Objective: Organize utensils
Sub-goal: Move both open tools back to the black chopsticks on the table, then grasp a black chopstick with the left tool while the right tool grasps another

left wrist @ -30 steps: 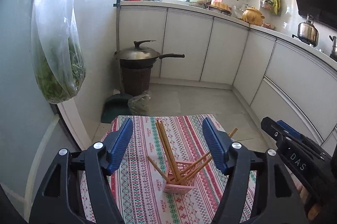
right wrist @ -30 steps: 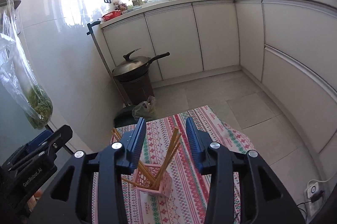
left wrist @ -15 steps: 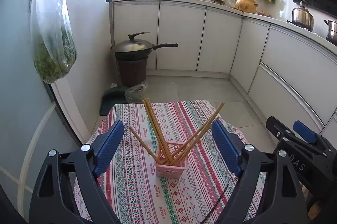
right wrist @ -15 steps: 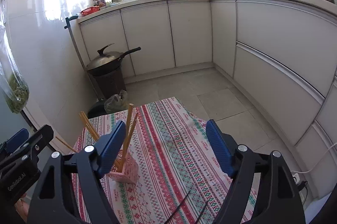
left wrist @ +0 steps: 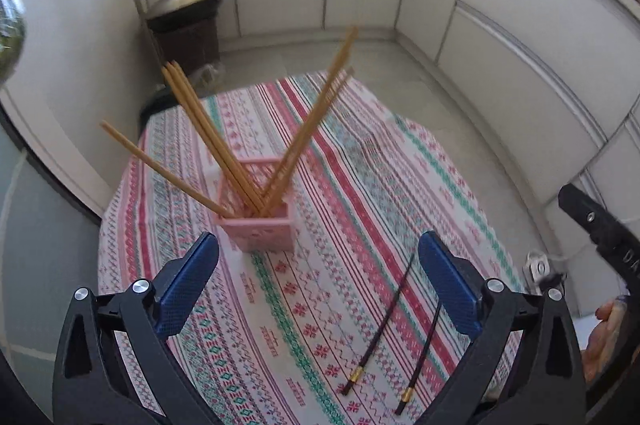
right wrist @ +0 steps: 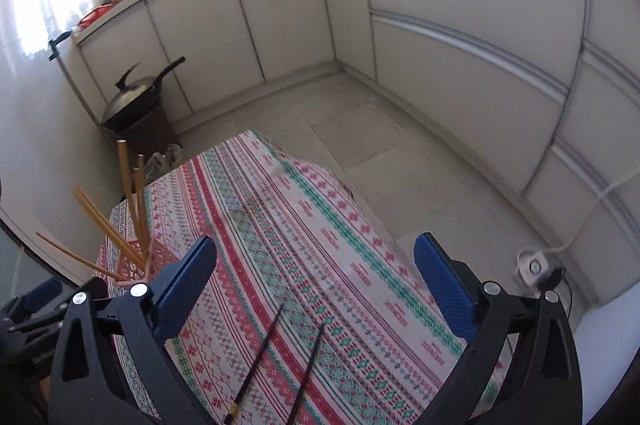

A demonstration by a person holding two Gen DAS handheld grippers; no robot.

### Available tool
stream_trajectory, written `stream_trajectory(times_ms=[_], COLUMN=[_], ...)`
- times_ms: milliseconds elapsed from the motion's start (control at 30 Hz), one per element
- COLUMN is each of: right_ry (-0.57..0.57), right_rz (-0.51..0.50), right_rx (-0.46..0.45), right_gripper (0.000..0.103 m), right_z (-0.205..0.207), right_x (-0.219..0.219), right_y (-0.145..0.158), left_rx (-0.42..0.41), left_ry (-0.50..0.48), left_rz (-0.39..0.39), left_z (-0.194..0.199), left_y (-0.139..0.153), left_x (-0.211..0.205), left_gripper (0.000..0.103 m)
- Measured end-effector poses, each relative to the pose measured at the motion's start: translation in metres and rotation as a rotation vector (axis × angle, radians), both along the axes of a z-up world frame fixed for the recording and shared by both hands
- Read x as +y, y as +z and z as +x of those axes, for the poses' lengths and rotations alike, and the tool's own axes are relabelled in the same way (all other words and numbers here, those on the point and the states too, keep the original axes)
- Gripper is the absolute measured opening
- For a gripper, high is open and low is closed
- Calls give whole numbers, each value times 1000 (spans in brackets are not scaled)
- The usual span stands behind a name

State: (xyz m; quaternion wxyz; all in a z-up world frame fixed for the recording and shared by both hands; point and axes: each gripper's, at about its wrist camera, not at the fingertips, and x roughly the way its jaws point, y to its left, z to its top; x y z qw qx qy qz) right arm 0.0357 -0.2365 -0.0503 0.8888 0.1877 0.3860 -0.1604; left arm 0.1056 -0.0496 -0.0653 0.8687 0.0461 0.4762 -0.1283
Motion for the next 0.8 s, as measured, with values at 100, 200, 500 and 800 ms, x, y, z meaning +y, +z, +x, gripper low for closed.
stream_trajectory(times_ms=[100,200,500,800], right_ry=[-62,-103,-134,-123], right_rz=[150,278,465,509], right_rx=[80,138,217,246], right_gripper=[96,96,96,96], right_z=[-9,-17,-26,-24], right_x=[-30,-49,-72,-74], right_y=[-26,-48,-83,-91], left_rx=[153,259,415,357], left_ry=[-67,-105,-189,-224], left_rz=[-3,18,102,186], left_z=[13,24,42,39], left_y=[-41,-77,-149,-165], left_x=[-28,-56,-118,-124], left_gripper=[96,95,63,7])
